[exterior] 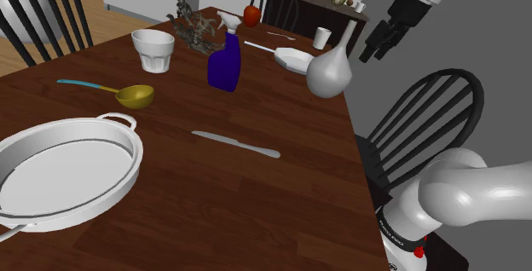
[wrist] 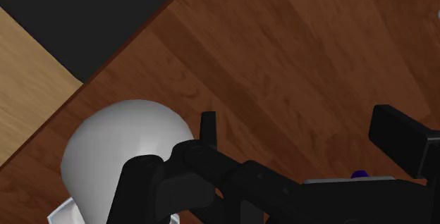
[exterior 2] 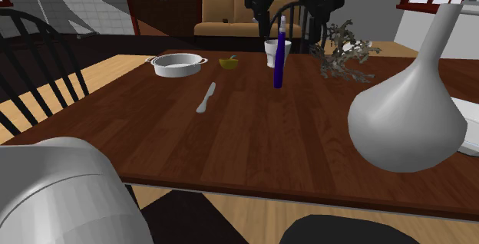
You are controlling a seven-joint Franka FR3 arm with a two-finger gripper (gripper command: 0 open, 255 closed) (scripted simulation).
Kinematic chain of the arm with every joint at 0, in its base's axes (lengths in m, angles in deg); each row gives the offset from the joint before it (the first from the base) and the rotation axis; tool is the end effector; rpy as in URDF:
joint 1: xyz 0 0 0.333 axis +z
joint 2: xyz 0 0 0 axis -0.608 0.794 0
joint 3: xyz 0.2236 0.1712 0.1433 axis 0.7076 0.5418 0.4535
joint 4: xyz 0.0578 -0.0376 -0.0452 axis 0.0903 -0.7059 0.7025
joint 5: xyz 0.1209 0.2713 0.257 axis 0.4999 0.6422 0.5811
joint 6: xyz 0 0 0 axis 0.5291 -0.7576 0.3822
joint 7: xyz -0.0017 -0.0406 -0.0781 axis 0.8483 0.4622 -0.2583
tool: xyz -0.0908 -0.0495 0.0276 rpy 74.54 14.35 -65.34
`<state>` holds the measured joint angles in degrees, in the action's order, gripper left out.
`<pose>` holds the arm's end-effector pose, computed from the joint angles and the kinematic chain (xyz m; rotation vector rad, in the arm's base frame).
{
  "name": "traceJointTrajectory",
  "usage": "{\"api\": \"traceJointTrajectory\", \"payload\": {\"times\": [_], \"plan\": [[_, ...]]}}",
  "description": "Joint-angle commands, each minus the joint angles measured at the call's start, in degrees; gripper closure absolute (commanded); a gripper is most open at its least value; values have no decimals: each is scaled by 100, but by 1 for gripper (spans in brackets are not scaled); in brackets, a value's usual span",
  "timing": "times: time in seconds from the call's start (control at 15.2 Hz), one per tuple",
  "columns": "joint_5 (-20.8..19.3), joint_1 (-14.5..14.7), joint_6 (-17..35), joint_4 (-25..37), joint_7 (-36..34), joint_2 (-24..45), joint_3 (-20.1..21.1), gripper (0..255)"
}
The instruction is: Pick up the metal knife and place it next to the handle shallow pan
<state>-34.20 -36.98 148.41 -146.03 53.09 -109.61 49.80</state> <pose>0.3045 -0.0187 0.6379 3.1130 0.0005 0.2414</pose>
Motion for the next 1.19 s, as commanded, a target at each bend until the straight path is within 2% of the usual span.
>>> {"api": "traceJointTrajectory", "payload": {"times": [0.0, 0.59, 1.12], "plan": [[0, 0, 0, 0, 0, 0, 0, 0], [250, 536, 478, 238, -156, 1252, 772, 0], [308, 939, 798, 672, -319, 2490, 1452, 0]]}}
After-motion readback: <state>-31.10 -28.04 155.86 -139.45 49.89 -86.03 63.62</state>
